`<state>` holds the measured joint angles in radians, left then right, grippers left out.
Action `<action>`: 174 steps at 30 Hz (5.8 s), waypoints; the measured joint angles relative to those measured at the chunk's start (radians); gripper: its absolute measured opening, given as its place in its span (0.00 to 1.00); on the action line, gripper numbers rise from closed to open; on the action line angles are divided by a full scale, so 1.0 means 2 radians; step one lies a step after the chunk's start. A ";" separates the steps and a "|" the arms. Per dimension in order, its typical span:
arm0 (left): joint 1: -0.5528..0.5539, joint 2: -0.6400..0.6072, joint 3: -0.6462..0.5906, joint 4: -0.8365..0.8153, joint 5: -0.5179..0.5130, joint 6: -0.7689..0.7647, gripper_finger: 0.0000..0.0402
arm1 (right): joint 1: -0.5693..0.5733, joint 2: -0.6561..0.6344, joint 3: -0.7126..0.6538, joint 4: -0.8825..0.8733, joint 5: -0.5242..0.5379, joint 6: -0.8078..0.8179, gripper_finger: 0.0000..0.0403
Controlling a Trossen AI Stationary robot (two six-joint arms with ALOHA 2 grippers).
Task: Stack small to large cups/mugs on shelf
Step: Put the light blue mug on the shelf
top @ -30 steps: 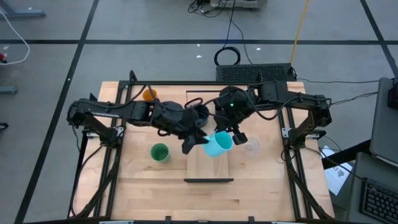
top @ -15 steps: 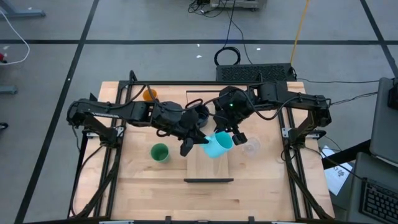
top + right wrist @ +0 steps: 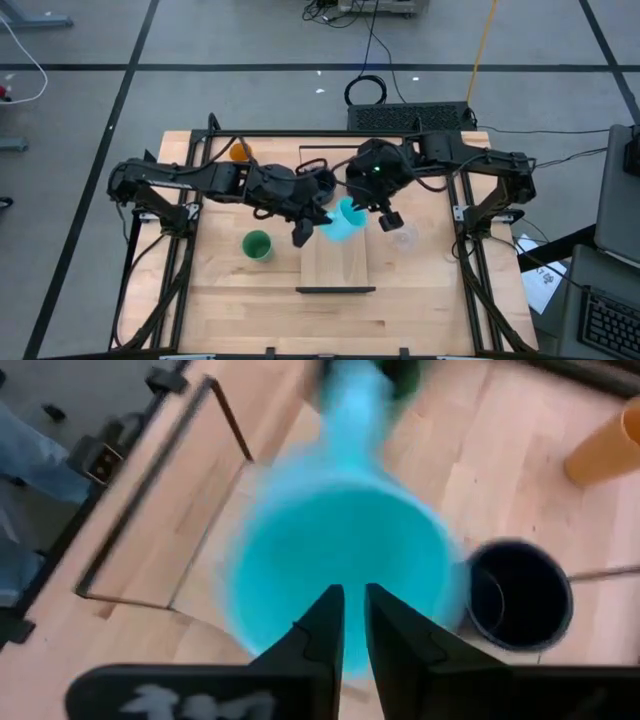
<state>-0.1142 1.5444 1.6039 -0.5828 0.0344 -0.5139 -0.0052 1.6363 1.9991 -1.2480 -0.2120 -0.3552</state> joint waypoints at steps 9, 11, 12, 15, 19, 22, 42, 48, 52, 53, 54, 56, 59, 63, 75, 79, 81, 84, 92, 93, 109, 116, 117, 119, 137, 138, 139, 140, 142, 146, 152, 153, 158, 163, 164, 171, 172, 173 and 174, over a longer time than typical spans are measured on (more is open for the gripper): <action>-0.009 -0.001 0.000 -0.011 -0.067 0.009 0.02 | -0.005 -0.036 0.001 -0.004 0.042 0.002 0.13; -0.011 -0.002 0.000 -0.006 -0.072 0.009 0.02 | -0.013 -0.048 0.001 -0.010 0.054 0.005 0.15; -0.011 -0.002 0.000 -0.003 -0.076 0.009 0.02 | -0.019 -0.054 0.001 -0.012 0.055 0.010 0.15; -0.012 -0.002 0.000 0.011 -0.093 0.008 0.02 | -0.038 -0.074 0.000 -0.015 0.057 0.024 0.16; -0.013 -0.001 0.000 0.041 -0.125 0.011 0.02 | -0.059 -0.099 0.000 -0.019 0.070 0.031 0.16; -0.015 -0.001 0.000 0.078 -0.154 0.019 0.02 | -0.070 -0.114 0.000 -0.019 0.082 0.038 0.16; -0.039 -0.002 -0.237 0.527 -0.158 -0.021 0.02 | -0.090 -0.151 0.000 -0.059 0.083 0.052 0.16; -0.039 -0.002 -0.277 0.563 -0.130 -0.034 0.02 | -0.090 -0.151 0.000 -0.059 0.092 0.042 0.16; -0.038 -0.003 -0.292 0.574 -0.118 -0.022 0.02 | -0.090 -0.151 0.000 -0.059 0.095 0.041 0.16; -0.039 -0.003 -0.297 0.574 -0.118 -0.020 0.02 | -0.090 -0.151 0.000 -0.059 0.095 0.041 0.16; -0.039 -0.002 -0.301 0.574 -0.117 -0.016 0.02 | -0.090 -0.151 0.000 -0.059 0.095 0.042 0.16; -0.038 -0.002 -0.312 0.579 -0.117 -0.014 0.02 | -0.090 -0.151 0.000 -0.059 0.095 0.044 0.16; -0.037 -0.002 -0.333 0.601 -0.113 -0.029 0.02 | -0.090 -0.151 0.000 -0.059 0.095 0.047 0.16; -0.037 0.001 -0.365 0.665 -0.113 -0.036 0.02 | -0.090 -0.151 0.000 -0.059 0.097 0.054 0.16; -0.027 0.077 -0.382 0.773 -0.084 -0.068 0.02 | -0.092 -0.150 0.000 -0.061 0.110 0.067 0.16; -0.026 0.086 -0.381 0.760 -0.072 -0.068 0.02 | -0.092 -0.150 0.000 -0.067 0.110 0.067 0.16; -0.023 0.094 -0.381 0.757 -0.056 -0.072 0.02 | -0.092 -0.150 0.000 -0.066 0.109 0.069 0.16; -0.018 0.099 -0.380 0.761 -0.052 -0.076 0.02 | -0.092 -0.150 0.000 -0.067 0.109 0.075 0.16; -0.006 0.108 -0.380 0.768 -0.041 -0.071 0.02 | -0.088 -0.151 -0.042 -0.066 0.079 0.107 0.16; -0.005 0.111 -0.379 0.769 -0.041 -0.072 0.02 | -0.085 -0.151 -0.051 -0.066 0.078 0.107 0.16; -0.002 0.138 -0.374 0.791 -0.030 -0.083 0.02 | -0.036 -0.171 -0.265 0.044 -0.052 0.060 0.16; -0.001 0.145 -0.374 0.794 -0.026 -0.090 0.02 | -0.018 -0.164 -0.318 0.128 -0.053 0.029 0.16; -0.002 0.145 -0.374 0.795 -0.026 -0.090 0.02 | -0.018 -0.162 -0.320 0.130 -0.053 0.027 0.16; -0.002 0.145 -0.374 0.797 -0.026 -0.091 0.02 | -0.018 -0.151 -0.321 0.142 -0.052 0.025 0.16; -0.002 0.144 -0.374 0.809 -0.004 -0.104 0.02 | -0.016 -0.127 -0.320 0.203 -0.035 -0.023 0.25; -0.004 0.144 -0.374 0.804 -0.003 -0.106 0.02 | -0.016 -0.127 -0.320 0.203 -0.027 -0.024 0.25; -0.005 0.144 -0.374 0.801 -0.004 -0.106 0.02 | -0.016 -0.126 -0.320 0.202 -0.024 -0.025 0.25; -0.006 0.144 -0.374 0.801 -0.004 -0.105 0.02 | -0.016 -0.126 -0.320 0.200 -0.024 -0.025 0.25; -0.010 0.144 -0.374 0.803 -0.004 -0.104 0.02 | -0.016 -0.126 -0.320 0.201 -0.024 -0.029 0.25; -0.011 0.144 -0.374 0.802 -0.004 -0.106 0.02 | -0.016 -0.126 -0.320 0.200 -0.024 -0.031 0.25; -0.010 0.144 -0.374 0.806 -0.008 -0.106 0.02 | -0.016 -0.118 -0.322 0.188 -0.026 -0.038 0.25; -0.009 0.144 -0.374 0.808 -0.008 -0.106 0.02 | -0.016 -0.117 -0.323 0.187 -0.027 -0.038 0.25; -0.010 0.145 -0.373 0.814 -0.007 -0.107 0.02 | -0.016 -0.107 -0.333 0.191 -0.026 -0.040 0.25; -0.010 0.145 -0.372 0.813 -0.005 -0.111 0.02 | -0.014 -0.096 -0.334 0.189 -0.025 -0.039 0.18; -0.010 0.145 -0.372 0.813 -0.004 -0.111 0.02 | -0.012 -0.095 -0.334 0.187 -0.026 -0.041 0.13; -0.010 0.145 -0.372 0.814 0.001 -0.119 0.02 | 0.004 -0.094 -0.335 0.181 -0.018 -0.042 0.01; -0.010 0.145 -0.372 0.813 0.001 -0.126 0.02 | 0.005 -0.094 -0.335 0.181 -0.016 -0.041 0.01; -0.010 0.145 -0.371 0.812 0.004 -0.132 0.02 | 0.006 -0.094 -0.335 0.179 -0.016 -0.039 0.01; -0.010 0.145 -0.371 0.811 0.007 -0.137 0.02 | 0.006 -0.093 -0.335 0.174 -0.016 -0.040 0.01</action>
<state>-0.1333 1.8336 0.8619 1.0394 0.0487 -0.7881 0.0063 1.4494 1.3300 -0.8992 -0.2444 -0.4343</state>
